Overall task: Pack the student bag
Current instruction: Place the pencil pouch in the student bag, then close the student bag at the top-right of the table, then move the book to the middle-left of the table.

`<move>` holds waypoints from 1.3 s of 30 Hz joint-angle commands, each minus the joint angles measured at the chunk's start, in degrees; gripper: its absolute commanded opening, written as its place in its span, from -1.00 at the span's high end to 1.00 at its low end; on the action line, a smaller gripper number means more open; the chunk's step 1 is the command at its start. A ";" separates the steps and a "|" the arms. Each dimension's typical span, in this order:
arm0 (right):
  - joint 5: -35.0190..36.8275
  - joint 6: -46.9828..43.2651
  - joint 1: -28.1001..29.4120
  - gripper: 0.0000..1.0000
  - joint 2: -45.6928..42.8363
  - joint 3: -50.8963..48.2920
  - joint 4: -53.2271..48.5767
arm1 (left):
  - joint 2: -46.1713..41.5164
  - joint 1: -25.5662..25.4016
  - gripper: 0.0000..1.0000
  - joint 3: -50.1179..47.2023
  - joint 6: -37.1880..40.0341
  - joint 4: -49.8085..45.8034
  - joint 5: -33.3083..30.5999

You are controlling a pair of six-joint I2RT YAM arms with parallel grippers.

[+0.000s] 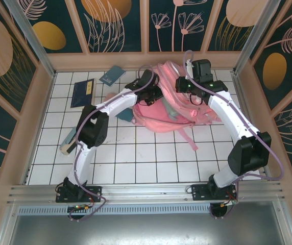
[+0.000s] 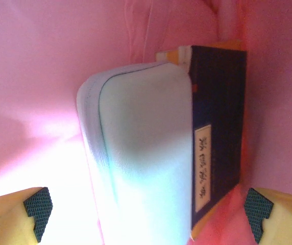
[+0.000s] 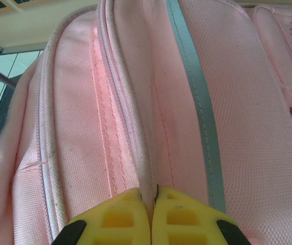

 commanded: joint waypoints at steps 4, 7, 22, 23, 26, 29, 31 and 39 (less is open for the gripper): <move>-1.67 1.14 -0.56 1.00 -1.61 -2.96 6.49 | -12.59 3.52 -0.97 -9.12 2.55 -2.35 -4.44; -1.04 1.33 0.22 1.00 -1.42 -5.17 7.69 | -19.38 5.66 -0.97 -16.66 4.16 -2.37 -6.47; 4.82 3.68 9.93 -0.29 5.72 -6.11 12.18 | -35.08 18.73 -0.97 -27.86 20.10 -11.59 -15.94; 4.90 3.86 10.53 -0.31 6.22 -5.46 12.42 | -35.17 20.22 -0.97 -28.29 21.18 -11.31 -15.93; 4.71 5.08 12.35 -0.32 7.54 -3.83 13.53 | -34.23 24.68 -0.85 -29.59 23.83 -9.46 -15.98; 4.66 6.02 14.56 -0.31 9.32 -2.07 14.52 | -31.06 28.90 -0.66 -29.47 26.37 -7.09 -16.93; 4.31 6.57 15.79 -0.32 10.50 -0.69 14.80 | -27.48 31.82 -0.51 -28.53 26.75 -5.87 -16.03; 4.83 7.96 21.22 -0.49 16.10 5.35 14.39 | -14.73 38.97 0.11 -23.11 26.74 -1.58 -12.82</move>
